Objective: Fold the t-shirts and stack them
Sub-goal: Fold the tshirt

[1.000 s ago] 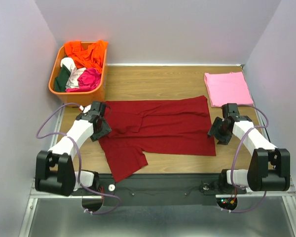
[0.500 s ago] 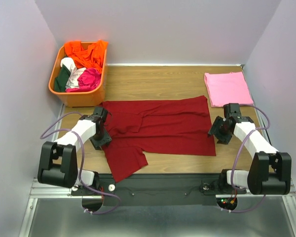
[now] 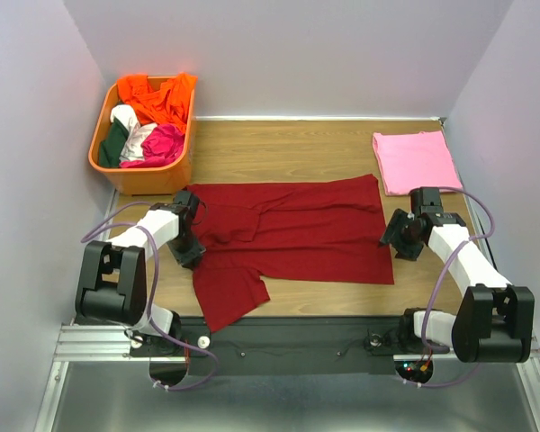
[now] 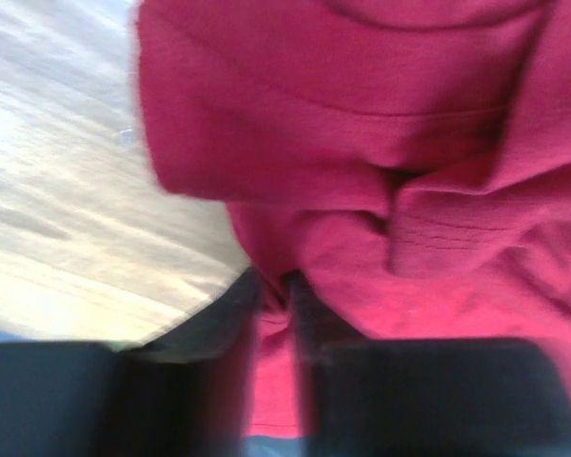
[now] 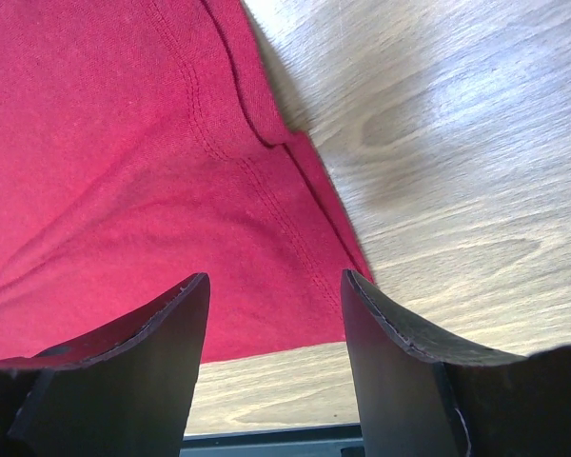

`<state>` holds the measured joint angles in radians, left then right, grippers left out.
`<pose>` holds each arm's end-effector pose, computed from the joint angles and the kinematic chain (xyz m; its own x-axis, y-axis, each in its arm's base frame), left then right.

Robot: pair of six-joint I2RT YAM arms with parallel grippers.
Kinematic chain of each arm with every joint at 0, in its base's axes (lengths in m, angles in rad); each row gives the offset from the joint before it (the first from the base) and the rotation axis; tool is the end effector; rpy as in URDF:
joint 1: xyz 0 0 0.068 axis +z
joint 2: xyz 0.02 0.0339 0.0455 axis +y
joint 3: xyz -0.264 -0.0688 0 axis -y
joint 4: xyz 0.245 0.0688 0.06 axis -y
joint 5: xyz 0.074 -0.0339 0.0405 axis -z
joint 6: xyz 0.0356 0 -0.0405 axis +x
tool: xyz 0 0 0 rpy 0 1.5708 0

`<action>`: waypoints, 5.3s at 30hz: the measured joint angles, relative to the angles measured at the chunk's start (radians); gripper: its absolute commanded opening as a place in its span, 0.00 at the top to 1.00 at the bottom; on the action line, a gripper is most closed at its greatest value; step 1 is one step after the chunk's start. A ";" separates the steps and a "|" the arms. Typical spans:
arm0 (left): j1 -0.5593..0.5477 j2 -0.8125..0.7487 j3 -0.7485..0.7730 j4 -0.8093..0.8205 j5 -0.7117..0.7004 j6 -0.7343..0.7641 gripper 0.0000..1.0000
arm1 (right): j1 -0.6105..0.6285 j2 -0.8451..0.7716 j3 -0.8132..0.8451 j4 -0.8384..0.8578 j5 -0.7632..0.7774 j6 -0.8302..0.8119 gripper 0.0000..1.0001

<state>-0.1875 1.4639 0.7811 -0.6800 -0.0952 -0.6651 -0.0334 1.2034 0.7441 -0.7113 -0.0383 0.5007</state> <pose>0.2387 -0.0419 0.1609 -0.8590 -0.4623 -0.2199 -0.4624 0.8850 -0.0543 0.2140 -0.0058 0.2041 -0.7986 0.5066 -0.3248 0.4581 0.8618 0.2180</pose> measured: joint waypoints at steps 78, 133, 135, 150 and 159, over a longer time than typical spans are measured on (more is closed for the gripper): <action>0.000 -0.476 -0.016 -0.087 0.057 0.081 1.00 | 0.000 -0.197 -0.077 -0.177 0.102 0.354 0.99; 0.026 -0.268 -0.037 -0.030 0.138 0.095 0.42 | 0.000 0.213 0.359 -0.083 -0.051 0.127 0.99; 0.026 -0.303 -0.079 -0.015 0.156 0.077 0.41 | 0.000 0.212 0.352 -0.071 -0.056 0.124 0.99; 0.026 -0.387 -0.125 -0.029 0.200 0.022 0.72 | 0.000 0.202 0.305 -0.044 -0.079 0.120 0.99; 0.026 -0.436 -0.084 -0.107 0.228 0.016 1.00 | 0.000 0.172 0.306 -0.042 -0.079 0.116 0.99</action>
<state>-0.1616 1.0275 0.6968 -0.7872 0.1329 -0.6491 -0.0334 1.3758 1.0496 -0.7532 -0.1169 0.6167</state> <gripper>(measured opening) 0.075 0.032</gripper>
